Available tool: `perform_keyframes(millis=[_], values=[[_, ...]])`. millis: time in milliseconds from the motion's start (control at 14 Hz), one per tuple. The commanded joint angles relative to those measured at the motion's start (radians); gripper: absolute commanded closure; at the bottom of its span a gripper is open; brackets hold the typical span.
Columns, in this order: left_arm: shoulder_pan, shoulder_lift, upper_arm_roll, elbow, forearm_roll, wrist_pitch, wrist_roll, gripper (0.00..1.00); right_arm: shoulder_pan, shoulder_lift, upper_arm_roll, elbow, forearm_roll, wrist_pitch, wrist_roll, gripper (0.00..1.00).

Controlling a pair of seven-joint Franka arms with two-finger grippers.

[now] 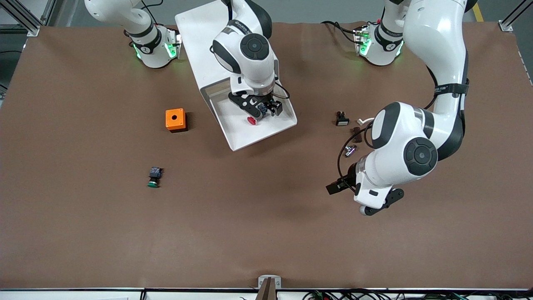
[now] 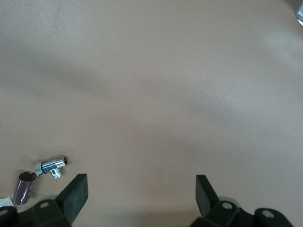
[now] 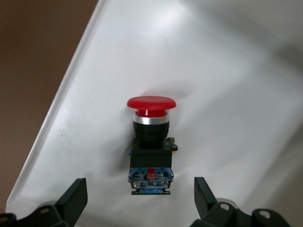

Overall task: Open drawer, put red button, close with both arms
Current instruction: 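Lower the red button into the drawer and open the right gripper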

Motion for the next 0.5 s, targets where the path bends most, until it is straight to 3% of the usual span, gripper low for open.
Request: perform_keyframes(millis=[0, 429], values=[[-0.008, -0.033, -0.001, -0.034, 0.024, 0.005, 0.005, 0.00, -0.018, -0.027, -0.016, 0.043, -0.004, -0.066, -0.105, 0.00], [-0.054, -0.033, 0.001, -0.034, 0.024, 0.019, 0.014, 0.00, -0.205, -0.039, -0.016, 0.260, -0.002, -0.389, -0.433, 0.00]])
